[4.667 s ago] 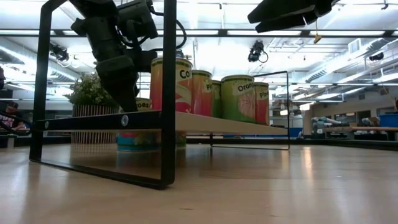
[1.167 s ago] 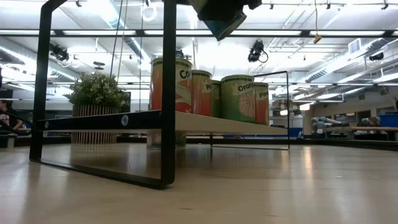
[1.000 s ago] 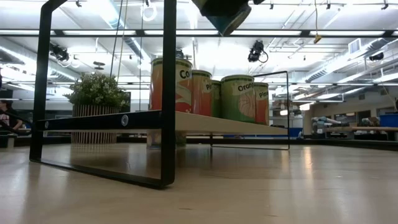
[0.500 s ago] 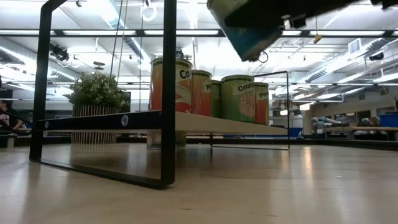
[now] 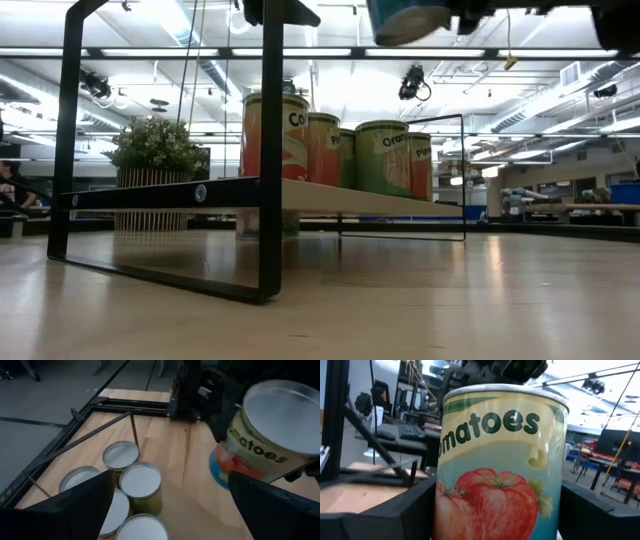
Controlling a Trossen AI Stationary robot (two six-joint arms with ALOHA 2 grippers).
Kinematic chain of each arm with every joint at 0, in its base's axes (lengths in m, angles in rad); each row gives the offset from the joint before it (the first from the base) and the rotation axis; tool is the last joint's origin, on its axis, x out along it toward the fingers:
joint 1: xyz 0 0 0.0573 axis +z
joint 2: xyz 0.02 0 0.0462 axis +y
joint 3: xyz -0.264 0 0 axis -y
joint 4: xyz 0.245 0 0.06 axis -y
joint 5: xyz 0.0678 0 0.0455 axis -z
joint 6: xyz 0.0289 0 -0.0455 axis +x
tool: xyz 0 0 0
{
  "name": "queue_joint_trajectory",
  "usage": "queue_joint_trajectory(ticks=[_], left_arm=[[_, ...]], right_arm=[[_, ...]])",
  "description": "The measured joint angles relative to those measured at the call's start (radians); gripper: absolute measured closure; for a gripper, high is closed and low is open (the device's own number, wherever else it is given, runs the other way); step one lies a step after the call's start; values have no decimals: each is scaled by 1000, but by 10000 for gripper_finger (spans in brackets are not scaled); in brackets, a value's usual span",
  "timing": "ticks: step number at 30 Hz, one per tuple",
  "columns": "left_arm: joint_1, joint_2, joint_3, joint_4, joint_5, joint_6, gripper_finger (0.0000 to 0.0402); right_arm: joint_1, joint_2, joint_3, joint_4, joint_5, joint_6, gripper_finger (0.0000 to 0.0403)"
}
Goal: Pick and place cans onto a shelf
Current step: Put the canned tomatoes on the shelf
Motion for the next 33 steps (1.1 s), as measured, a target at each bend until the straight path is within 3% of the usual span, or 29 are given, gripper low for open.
queue_joint_trajectory(ticks=[14,20,24,28,33], left_arm=[[-2,0,-4,58,4,12,9],[-3,-1,-4,89,67,33,9],[-7,-14,-4,65,69,37,9],[-22,-58,-3,9,67,47,9],[-52,-67,-4,-52,67,62,9]], right_arm=[[-118,0,27,-35,-97,42,70],[-149,1,27,-97,-95,74,70],[-91,-8,27,-107,-13,21,70],[7,-18,27,-167,135,-11,70],[35,-18,20,-376,155,225,70]])
